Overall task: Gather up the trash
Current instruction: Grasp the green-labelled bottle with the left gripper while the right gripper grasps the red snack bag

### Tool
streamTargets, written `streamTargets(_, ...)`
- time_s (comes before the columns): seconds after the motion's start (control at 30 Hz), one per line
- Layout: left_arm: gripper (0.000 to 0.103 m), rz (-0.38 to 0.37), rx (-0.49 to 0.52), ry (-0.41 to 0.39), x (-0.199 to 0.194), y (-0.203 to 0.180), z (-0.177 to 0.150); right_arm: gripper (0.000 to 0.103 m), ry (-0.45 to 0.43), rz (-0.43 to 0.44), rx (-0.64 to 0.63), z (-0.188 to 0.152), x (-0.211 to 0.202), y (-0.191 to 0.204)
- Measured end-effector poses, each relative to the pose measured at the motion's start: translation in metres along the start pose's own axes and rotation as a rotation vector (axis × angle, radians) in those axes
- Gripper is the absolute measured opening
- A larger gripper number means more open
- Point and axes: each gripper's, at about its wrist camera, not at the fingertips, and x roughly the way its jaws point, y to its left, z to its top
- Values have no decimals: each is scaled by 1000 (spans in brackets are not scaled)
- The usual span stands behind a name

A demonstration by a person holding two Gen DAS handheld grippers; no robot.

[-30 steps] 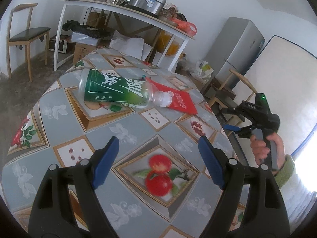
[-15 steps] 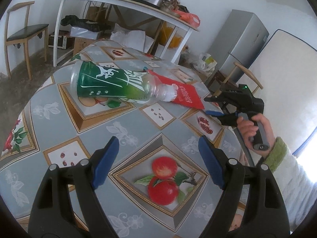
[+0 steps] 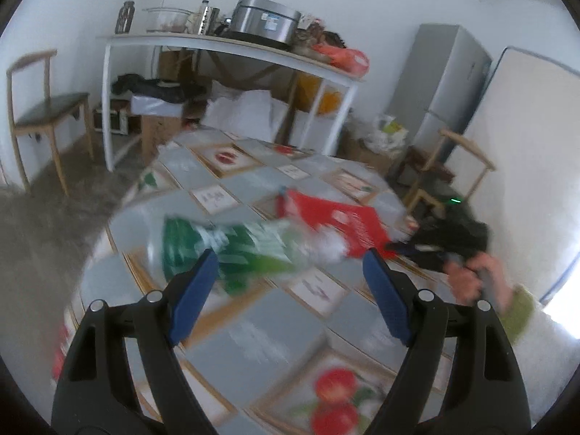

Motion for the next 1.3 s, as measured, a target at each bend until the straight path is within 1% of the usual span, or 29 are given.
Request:
streamTargets(0.07,78,31,-3,45,21,7,14,4,-8,-16,-12,-4,-4,-1)
streamTargets(0.17,68,97,-8,121,50,18,25,4,-14,-37,-42,-12,-11,-2)
streamTargets(0.3,56,205,17,164,76,33,28,4,-11,-58,-78,-21,-20,-6)
streamTargets(0.33,56,218,14,169,81,37,28,4,-11,-62,-86,-23,-22,-7)
streamTargets(0.4,48,221,1,177,86,43,30,4,-8,-69,-101,-26,-24,-7)
streamTargets(0.47,47,217,-5,167,85,45,33,4,-7,-74,-115,-30,-26,-7)
streamTargets(0.57,47,184,1,131,83,42,43,4,-3,-72,-125,-34,-28,-8)
streamTargets(0.63,47,175,11,131,91,39,53,4,-4,-72,-128,-36,-29,-10)
streamTargets(0.67,47,173,13,150,98,39,57,4,-6,-72,-128,-37,-29,-10)
streamTargets(0.7,47,180,14,188,110,40,60,4,-6,-72,-127,-37,-29,-11)
streamTargets(0.73,47,198,11,218,121,43,62,4,-6,-71,-127,-38,-29,-11)
streamTargets(0.8,47,213,24,254,137,46,64,4,-7,-68,-127,-39,-29,-11)
streamTargets(0.83,46,227,42,289,146,48,64,4,-7,-67,-127,-39,-29,-10)
streamTargets(0.87,45,232,41,300,150,50,63,4,-7,-66,-127,-40,-29,-11)
streamTargets(0.93,40,222,28,335,154,54,60,4,-2,-64,-133,-42,-30,-11)
streamTargets(0.97,36,208,15,370,154,57,55,4,1,-64,-135,-43,-30,-11)
streamTargets(1.0,34,202,11,385,153,57,50,4,8,-62,-141,-45,-31,-10)
streamTargets(1.07,33,168,10,411,143,54,38,4,18,-57,-153,-51,-32,-9)
streamTargets(1.1,32,144,5,429,138,52,32,4,24,-51,-157,-54,-33,-8)
streamTargets(1.13,32,101,-7,454,129,49,21,4,30,-44,-163,-59,-35,-8)
streamTargets(1.17,31,69,-19,454,119,46,15,4,34,-41,-166,-62,-36,-8)
streamTargets(1.3,30,-28,-18,514,79,23,-22,4,49,-26,-187,-95,-49,-11)
